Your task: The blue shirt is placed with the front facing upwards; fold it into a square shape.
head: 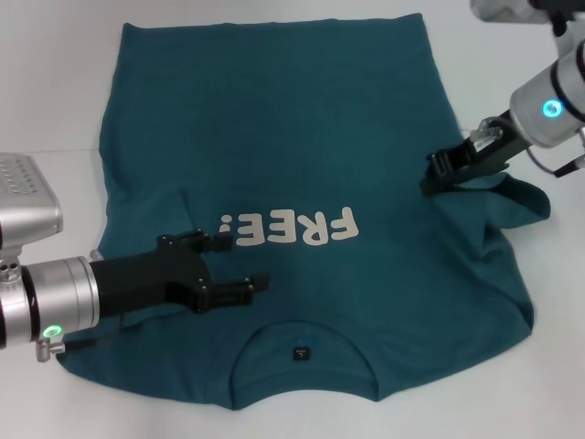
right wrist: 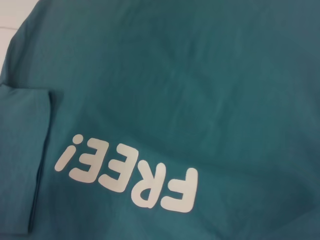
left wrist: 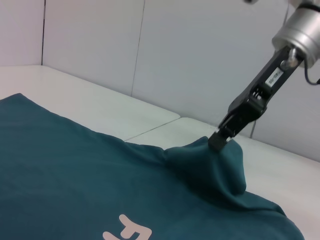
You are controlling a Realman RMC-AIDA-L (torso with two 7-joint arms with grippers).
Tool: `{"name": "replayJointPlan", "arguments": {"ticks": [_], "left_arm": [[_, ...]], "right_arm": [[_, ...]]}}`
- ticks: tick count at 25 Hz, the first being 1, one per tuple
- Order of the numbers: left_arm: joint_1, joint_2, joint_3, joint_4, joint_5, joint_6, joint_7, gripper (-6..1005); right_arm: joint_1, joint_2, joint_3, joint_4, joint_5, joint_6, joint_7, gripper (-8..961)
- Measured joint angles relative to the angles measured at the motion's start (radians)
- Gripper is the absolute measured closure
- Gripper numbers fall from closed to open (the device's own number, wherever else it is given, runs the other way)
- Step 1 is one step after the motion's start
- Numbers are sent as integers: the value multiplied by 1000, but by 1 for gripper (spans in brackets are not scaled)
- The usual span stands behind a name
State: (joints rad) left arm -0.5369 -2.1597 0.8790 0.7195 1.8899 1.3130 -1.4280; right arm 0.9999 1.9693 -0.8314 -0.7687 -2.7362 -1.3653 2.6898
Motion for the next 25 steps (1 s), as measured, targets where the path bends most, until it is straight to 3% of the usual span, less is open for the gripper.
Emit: {"name": "replayJointPlan", "arguments": {"ticks": [10, 14, 25], "left_arm": [[0, -1, 0, 0, 0, -1, 1, 123], [0, -1, 0, 0, 0, -2, 2, 122], [0, 0, 0, 0, 0, -1, 1, 122]], "right_arm": [[25, 15, -14, 70, 17, 97, 10, 899], [24, 15, -13, 65, 58, 98, 9, 744], [-68, -52, -17, 19, 10, 100, 49, 417]]}}
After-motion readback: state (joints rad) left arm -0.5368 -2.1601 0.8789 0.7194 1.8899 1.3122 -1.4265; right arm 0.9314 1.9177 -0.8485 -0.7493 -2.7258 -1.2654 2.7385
